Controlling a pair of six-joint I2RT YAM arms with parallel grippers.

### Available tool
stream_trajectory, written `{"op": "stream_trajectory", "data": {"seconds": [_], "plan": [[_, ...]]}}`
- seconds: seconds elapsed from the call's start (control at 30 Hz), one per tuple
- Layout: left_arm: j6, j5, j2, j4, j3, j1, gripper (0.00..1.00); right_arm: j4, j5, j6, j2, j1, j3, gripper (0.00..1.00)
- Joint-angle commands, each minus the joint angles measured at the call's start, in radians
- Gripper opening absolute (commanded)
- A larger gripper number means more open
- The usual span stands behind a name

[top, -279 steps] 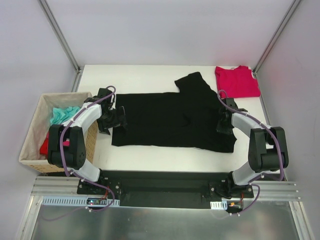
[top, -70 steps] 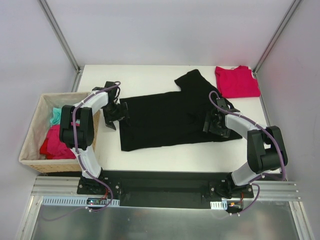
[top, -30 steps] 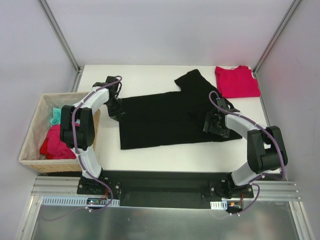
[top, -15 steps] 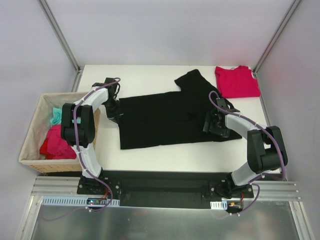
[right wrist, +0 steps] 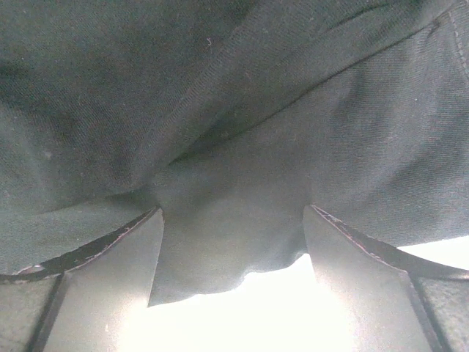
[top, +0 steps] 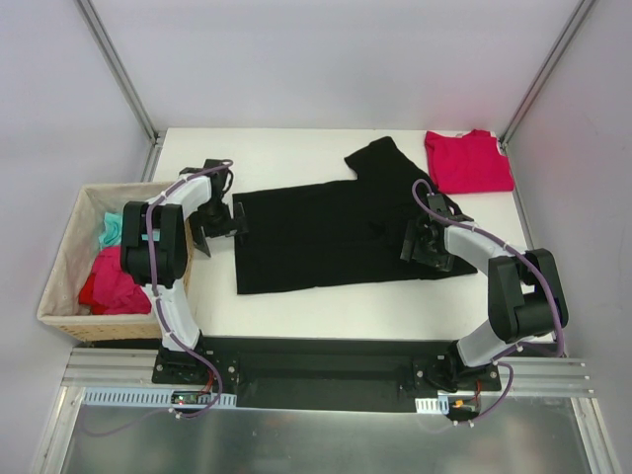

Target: Fold and stack the t-shirts

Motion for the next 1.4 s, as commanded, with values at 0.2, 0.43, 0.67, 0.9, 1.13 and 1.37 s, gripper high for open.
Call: {"op": "stream_trajectory", "data": {"seconds": [0.2, 0.43, 0.67, 0.9, 1.13, 1.37], "plan": [[-0.017, 0.01, -0.22, -0.055, 0.066, -0.048, 0.99, -0.043, 0.085, -0.012, -0.118, 0.033, 0.062, 0.81], [-0.017, 0.03, -0.216, -0.069, 0.18, -0.09, 0.99, -0.065, 0.093, -0.026, -0.138, 0.035, 0.206, 0.82], [-0.037, -0.016, -0.054, -0.069, 0.286, -0.097, 0.99, -0.084, 0.074, -0.063, 0.093, 0.033, 0.511, 0.82], [-0.082, -0.004, 0.068, -0.063, 0.361, -0.099, 0.99, -0.183, 0.012, -0.13, 0.386, 0.033, 0.854, 0.82], [-0.094, -0.022, 0.158, -0.066, 0.477, -0.099, 0.99, -0.23, -0.087, -0.16, 0.575, 0.016, 1.069, 0.83], [-0.112, 0.013, 0.25, -0.086, 0.608, -0.097, 0.99, -0.265, -0.202, -0.127, 0.672, -0.057, 1.183, 0.83]]}}
